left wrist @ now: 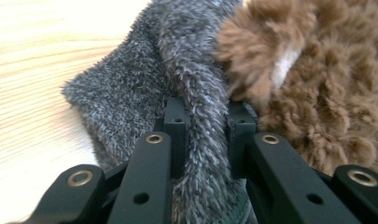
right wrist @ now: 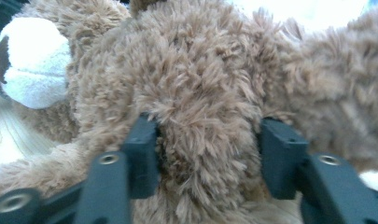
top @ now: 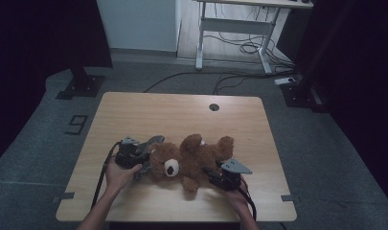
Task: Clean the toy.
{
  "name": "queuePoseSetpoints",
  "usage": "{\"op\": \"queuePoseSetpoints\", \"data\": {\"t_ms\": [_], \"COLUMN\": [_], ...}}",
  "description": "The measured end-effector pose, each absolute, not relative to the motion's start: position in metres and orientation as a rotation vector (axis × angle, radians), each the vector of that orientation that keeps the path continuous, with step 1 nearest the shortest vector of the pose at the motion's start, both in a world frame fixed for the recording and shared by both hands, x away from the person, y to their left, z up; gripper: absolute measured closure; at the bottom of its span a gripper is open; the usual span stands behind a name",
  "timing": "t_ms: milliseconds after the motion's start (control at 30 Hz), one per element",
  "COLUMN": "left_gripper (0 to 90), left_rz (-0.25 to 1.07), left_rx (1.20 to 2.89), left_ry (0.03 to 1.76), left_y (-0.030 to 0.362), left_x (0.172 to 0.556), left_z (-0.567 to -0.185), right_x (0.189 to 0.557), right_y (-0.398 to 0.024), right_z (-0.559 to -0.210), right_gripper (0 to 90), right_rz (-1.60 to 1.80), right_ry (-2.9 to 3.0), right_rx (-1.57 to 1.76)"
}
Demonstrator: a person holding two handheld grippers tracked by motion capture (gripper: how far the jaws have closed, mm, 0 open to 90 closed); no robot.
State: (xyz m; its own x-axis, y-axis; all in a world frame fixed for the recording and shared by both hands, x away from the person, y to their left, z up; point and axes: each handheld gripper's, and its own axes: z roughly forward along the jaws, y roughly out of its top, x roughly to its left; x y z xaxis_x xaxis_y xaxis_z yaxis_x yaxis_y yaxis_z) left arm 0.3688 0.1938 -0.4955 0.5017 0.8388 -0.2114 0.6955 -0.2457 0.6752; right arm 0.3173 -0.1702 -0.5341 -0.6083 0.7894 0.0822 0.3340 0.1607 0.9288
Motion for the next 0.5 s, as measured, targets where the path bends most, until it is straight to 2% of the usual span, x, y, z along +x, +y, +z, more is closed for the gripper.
{"op": "queuePoseSetpoints", "data": {"t_ms": [67, 100, 233, 300, 433, 500], "left_gripper": [75.4, 75.4, 76.2, 76.9, 78.1, 78.4], "left_rz": [0.246, 0.228, 0.17, 0.123, 0.099, 0.097], "left_rx": [2.005, 1.991, 1.956, 1.928, 1.892, 1.883], "left_ry": [1.259, 1.265, 1.275, 1.276, 1.285, 1.284], "left_y": [0.193, 0.193, 0.194, 0.191, 0.185, 0.183], "left_x": [0.369, 0.37, 0.37, 0.371, 0.374, 0.374], "left_z": [-0.497, -0.498, -0.501, -0.504, -0.505, -0.503], "right_x": [0.318, 0.322, 0.33, 0.336, 0.338, 0.337], "right_y": [-0.171, -0.173, -0.177, -0.174, -0.167, -0.165], "right_z": [-0.533, -0.531, -0.531, -0.531, -0.53, -0.53], "right_gripper": [40.8, 31.7, 30.8, 34.4, 56.1, 59.1], "right_rz": [1.437, 1.423, 1.458, 1.453, 1.431, 1.433], "right_ry": [2.02, 2.052, 2.118, 2.19, 2.217, 2.193], "right_rx": [1.076, 1.158, 1.227, 1.212, 1.118, 1.093]}}
